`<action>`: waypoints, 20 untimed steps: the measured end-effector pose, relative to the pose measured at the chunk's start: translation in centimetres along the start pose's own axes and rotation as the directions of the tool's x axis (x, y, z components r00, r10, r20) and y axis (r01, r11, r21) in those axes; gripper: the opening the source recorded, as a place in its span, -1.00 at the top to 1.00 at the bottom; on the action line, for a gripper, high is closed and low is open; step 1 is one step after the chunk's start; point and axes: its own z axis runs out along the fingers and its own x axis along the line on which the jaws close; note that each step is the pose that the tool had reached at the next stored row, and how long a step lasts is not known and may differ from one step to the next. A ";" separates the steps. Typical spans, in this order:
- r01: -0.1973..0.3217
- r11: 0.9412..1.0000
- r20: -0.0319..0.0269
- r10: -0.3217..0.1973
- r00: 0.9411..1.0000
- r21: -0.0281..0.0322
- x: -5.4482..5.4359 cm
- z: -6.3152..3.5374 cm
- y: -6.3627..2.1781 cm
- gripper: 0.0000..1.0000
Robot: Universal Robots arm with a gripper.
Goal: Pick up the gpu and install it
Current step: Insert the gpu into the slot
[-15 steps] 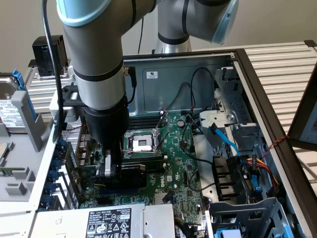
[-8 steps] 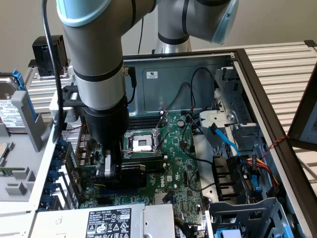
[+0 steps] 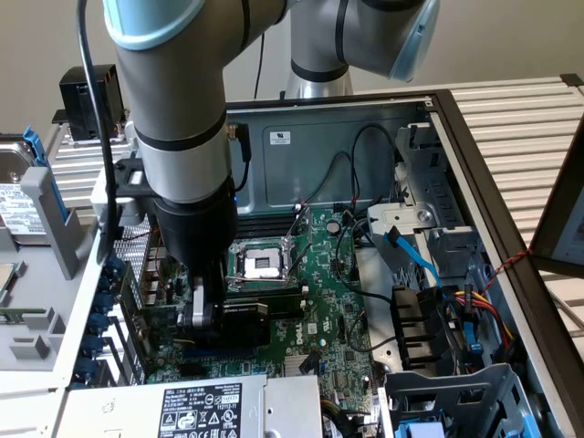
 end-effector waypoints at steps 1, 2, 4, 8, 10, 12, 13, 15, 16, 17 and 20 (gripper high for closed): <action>0.000 1.000 0.000 0.000 1.000 0.000 0.0 0.01 0.00 0.44; 0.000 1.000 0.000 0.000 1.000 0.000 0.0 0.01 0.00 0.44; 0.000 1.000 0.000 0.000 1.000 0.000 0.0 0.01 0.00 0.44; 0.000 1.000 0.000 0.000 1.000 0.000 0.0 0.08 0.01 0.44; 0.000 1.000 0.000 0.000 1.000 0.000 0.0 0.10 0.01 0.44; 0.000 1.000 0.000 0.000 1.000 0.000 0.0 0.14 0.02 0.44; 0.000 1.000 0.000 0.000 1.000 0.000 0.0 0.16 0.02 0.44; 0.000 1.000 0.000 0.000 1.000 0.000 0.0 0.18 0.03 0.44; 0.000 1.000 0.000 0.000 1.000 0.000 0.0 0.20 0.03 0.44; 0.000 1.000 0.000 0.000 1.000 0.000 0.0 0.22 0.04 0.44; 0.000 1.000 0.000 0.000 1.000 0.000 0.0 0.27 0.05 0.44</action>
